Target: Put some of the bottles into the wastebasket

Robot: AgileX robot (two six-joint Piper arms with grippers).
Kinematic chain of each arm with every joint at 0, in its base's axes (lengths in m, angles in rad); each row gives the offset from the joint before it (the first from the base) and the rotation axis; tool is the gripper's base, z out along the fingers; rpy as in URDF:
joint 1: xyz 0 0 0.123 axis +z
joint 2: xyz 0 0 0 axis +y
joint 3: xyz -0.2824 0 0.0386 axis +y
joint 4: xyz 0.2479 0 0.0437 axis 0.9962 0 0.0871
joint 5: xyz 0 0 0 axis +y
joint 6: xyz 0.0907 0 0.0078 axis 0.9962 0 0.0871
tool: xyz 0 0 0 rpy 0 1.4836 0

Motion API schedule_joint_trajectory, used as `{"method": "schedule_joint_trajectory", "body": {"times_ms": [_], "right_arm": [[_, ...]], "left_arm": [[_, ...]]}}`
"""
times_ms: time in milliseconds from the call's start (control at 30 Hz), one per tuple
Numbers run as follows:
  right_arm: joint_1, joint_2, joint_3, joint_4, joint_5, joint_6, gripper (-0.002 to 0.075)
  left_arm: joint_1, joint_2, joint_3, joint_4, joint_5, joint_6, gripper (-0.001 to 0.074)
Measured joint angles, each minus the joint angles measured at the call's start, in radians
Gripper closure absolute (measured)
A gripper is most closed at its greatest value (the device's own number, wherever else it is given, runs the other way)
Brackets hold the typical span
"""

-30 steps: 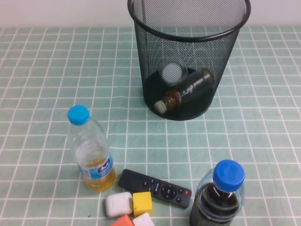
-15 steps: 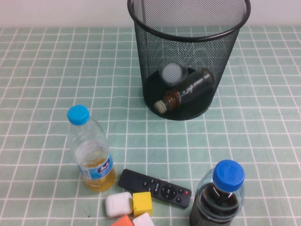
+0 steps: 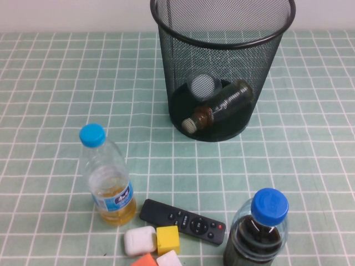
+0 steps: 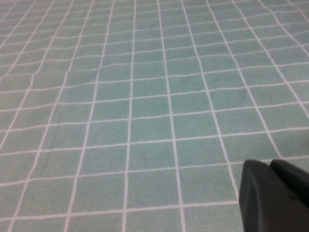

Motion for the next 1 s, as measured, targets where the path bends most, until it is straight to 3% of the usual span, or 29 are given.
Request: {"method": "schedule_joint_trajectory", "body": {"times_ms": [133,333,500,667,1000], "right_arm": [[-0.026,-0.043,0.008,-0.123,-0.068,0.005,0.0734],[-0.318,-0.089,0.01,-0.206,-0.267,0.005,0.0734],[-0.451,-0.131,0.022,-0.208,-0.321,0.005,0.0734],[-0.499,-0.235,0.093,-0.208,-0.349,0.005,0.0734],[-0.499,-0.246,0.191,-0.204,-0.429,0.008,0.0734]], "left_arm": [[0.0,-0.002,0.0,0.0,0.0,0.0,0.0739],[0.0,-0.002,0.0,0.0,0.0,0.0,0.0739],[0.0,-0.002,0.0,0.001,0.0,0.0,0.0739],[0.0,-0.002,0.0,0.001,0.0,0.0,0.0739],[0.0,-0.002,0.0,0.001,0.002,0.0,0.0739]]}}
